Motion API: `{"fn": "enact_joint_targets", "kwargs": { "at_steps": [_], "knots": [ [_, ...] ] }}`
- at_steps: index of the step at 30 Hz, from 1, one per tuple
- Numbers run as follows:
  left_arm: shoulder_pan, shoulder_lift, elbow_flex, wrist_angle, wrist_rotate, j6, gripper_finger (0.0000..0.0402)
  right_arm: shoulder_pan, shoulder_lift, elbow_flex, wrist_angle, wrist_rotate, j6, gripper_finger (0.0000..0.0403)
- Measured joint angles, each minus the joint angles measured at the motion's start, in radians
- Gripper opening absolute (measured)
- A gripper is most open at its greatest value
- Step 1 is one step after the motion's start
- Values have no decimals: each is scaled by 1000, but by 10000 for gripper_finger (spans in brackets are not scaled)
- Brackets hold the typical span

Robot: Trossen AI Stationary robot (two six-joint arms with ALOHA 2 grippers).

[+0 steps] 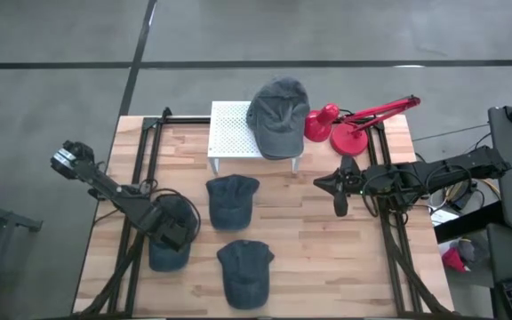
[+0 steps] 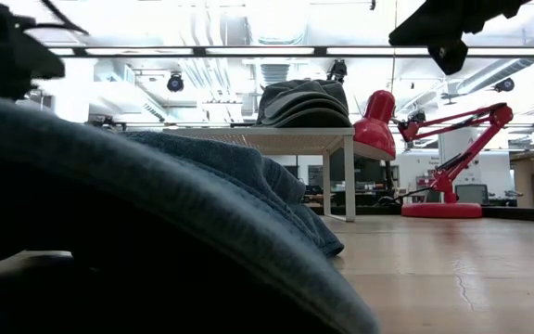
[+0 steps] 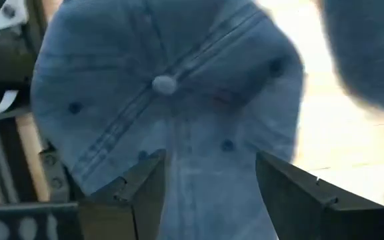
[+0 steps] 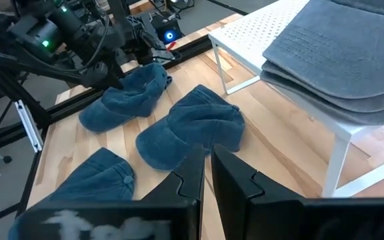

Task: Pick & Place hat
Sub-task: Put the left black cap on the shelf

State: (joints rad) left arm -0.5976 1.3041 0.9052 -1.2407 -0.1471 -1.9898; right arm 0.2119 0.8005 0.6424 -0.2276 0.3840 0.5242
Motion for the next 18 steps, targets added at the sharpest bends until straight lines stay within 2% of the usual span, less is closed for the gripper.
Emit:
{"fn": "enact_joint_targets", "kwargs": {
  "at_steps": [6, 18],
  "knots": [
    [0, 0, -74, 23, 99, -79, 223, 0, 0, -3, 0, 0, 0, 27],
    [1, 0, -245, 287, 106, -104, 223, 0, 0, -3, 1, 1, 0, 27]
  ]
}}
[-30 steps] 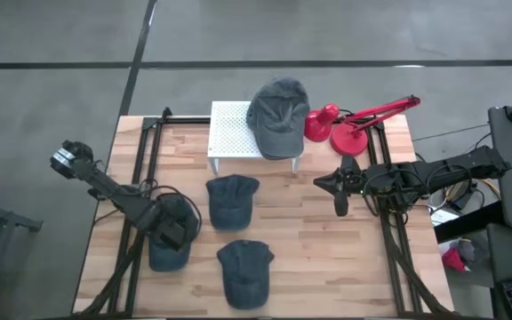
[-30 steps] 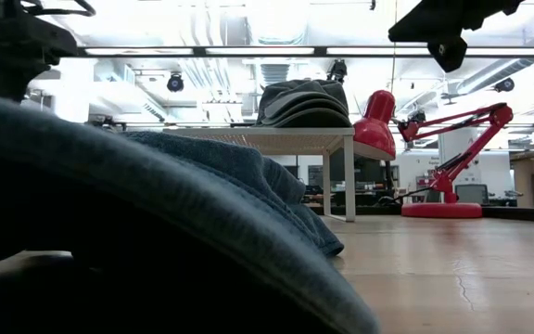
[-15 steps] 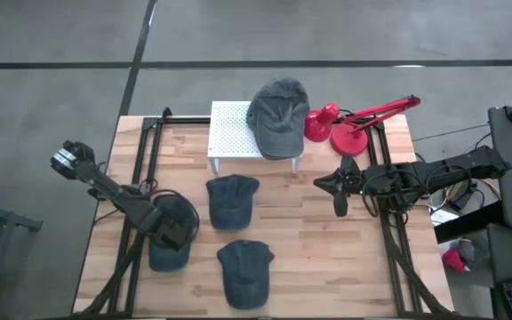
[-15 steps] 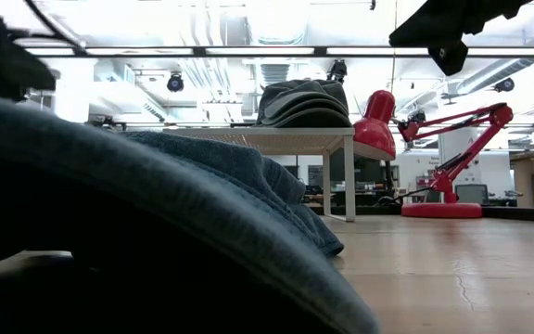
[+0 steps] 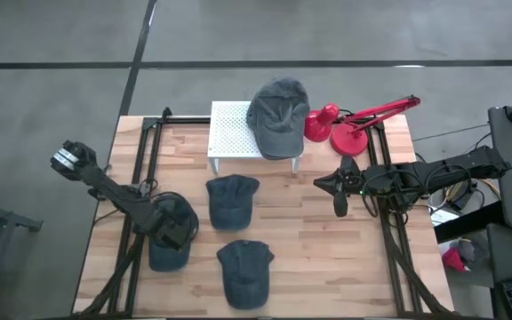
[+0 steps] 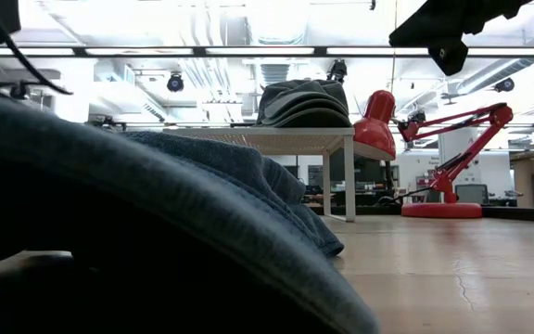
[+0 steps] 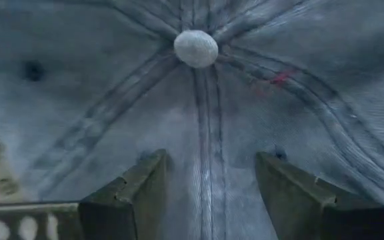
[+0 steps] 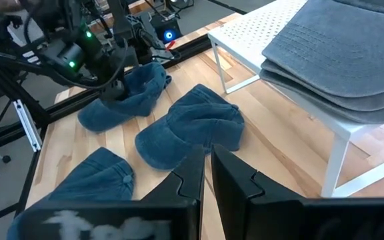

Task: Pick & Place hat
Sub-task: Put the left black cap on the shelf

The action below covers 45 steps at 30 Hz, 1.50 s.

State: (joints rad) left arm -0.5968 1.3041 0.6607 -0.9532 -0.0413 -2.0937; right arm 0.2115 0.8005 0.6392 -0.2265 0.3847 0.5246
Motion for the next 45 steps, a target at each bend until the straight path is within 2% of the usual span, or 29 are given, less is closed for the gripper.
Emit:
{"fn": "enact_joint_targets", "kwargs": {
  "at_steps": [8, 14, 18, 25, 27, 30, 36, 45],
  "knots": [
    [1, -7, -163, 191, 24, -16, 223, 0, 0, 0, 0, 2, 51, 27],
    [4, -7, -184, 193, 23, -17, 206, 0, 1, 0, -1, 8, 64, 27],
    [4, -4, -178, 214, -46, -18, 157, 0, 2, 0, 0, 10, 78, 27],
    [5, 0, -180, 250, -205, -5, 25, 0, 2, 0, 0, 25, 79, 27],
    [5, 0, -180, 256, -234, -3, 9, 0, 2, 0, 1, 42, 79, 27],
    [6, 0, -177, 256, -237, 7, 6, 0, 2, 0, 0, 64, 79, 27],
    [6, -18, -104, 197, -228, 63, 3, 0, 2, 0, 0, 64, 88, 27],
    [-6, -54, 148, -147, -223, 142, 1, 0, 2, 0, -1, 64, 103, 27]
  ]
}}
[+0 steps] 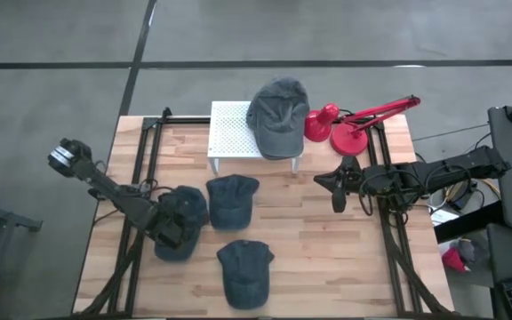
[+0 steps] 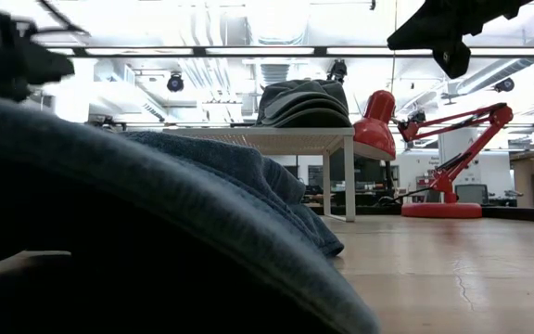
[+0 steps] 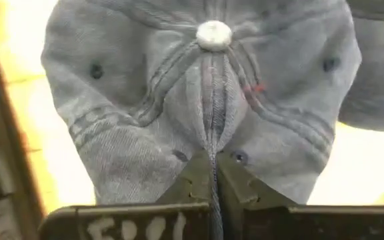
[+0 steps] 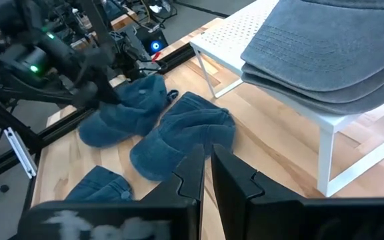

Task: Pick & Place hat
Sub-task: Put the left black cap on the shelf

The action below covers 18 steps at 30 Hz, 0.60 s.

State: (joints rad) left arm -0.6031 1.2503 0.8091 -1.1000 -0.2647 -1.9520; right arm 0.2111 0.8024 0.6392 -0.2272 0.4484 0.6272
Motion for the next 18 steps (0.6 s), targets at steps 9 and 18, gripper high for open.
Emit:
{"fn": "enact_joint_targets", "kwargs": {
  "at_steps": [9, 18],
  "knots": [
    [-21, -1, 202, -230, -33, 6, 1, 0, 0, 0, 0, 0, -1, 27],
    [-32, -2, 421, -428, -195, -33, 0, 0, 0, 0, -2, -1, -5, 27]
  ]
}}
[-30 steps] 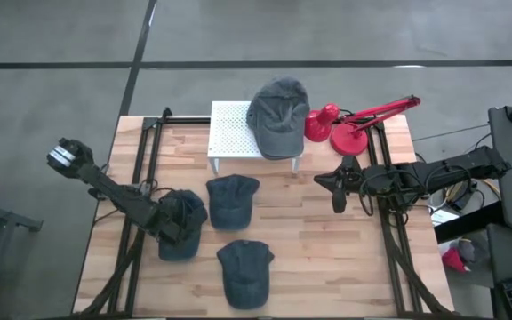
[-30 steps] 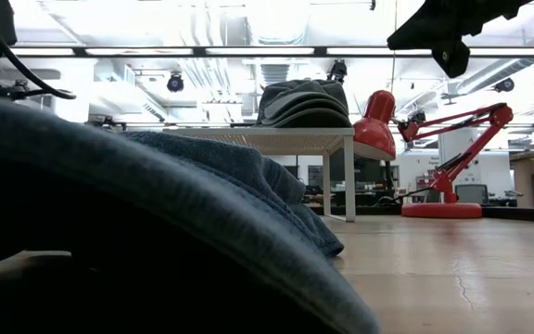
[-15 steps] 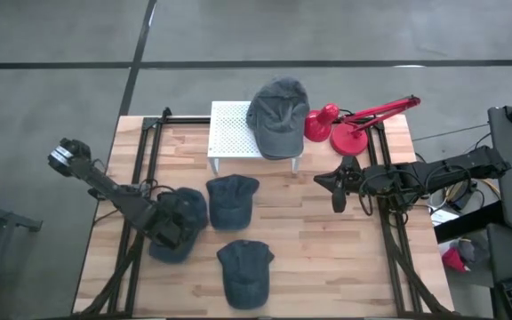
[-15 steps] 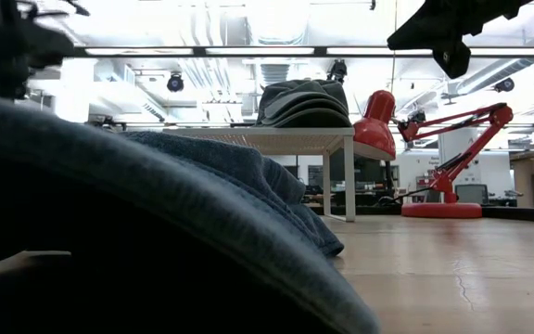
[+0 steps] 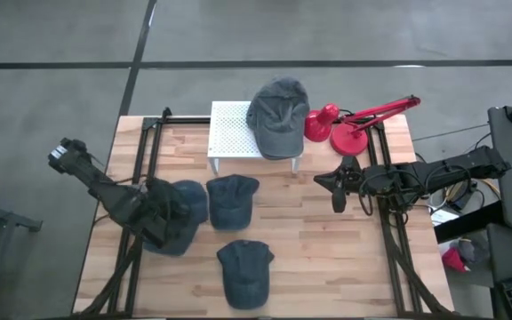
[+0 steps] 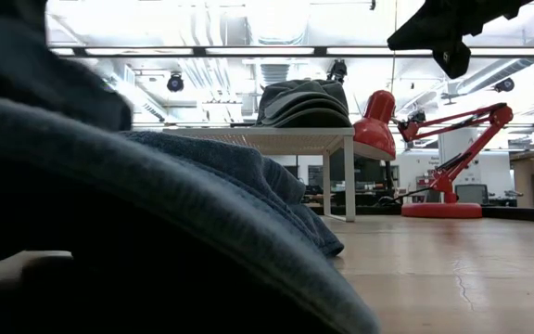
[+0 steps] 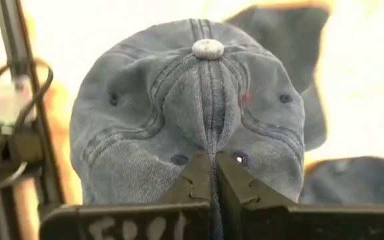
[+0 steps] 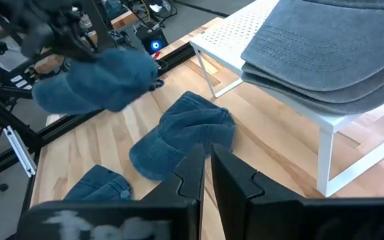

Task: Pick & Place hat
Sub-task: Put the left black cap on the shelf

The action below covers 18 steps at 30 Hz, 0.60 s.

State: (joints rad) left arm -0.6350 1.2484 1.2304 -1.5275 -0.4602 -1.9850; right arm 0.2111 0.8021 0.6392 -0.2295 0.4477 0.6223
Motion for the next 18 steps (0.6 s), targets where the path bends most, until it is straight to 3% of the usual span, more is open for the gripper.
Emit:
{"fn": "enact_joint_targets", "kwargs": {
  "at_steps": [7, 18],
  "knots": [
    [0, 1, 166, -43, -297, 42, 0, 0, 0, 0, -1, -1, -20, 27],
    [72, 27, 328, -37, -775, 214, 0, 0, -1, 0, -2, -2, -24, 27]
  ]
}}
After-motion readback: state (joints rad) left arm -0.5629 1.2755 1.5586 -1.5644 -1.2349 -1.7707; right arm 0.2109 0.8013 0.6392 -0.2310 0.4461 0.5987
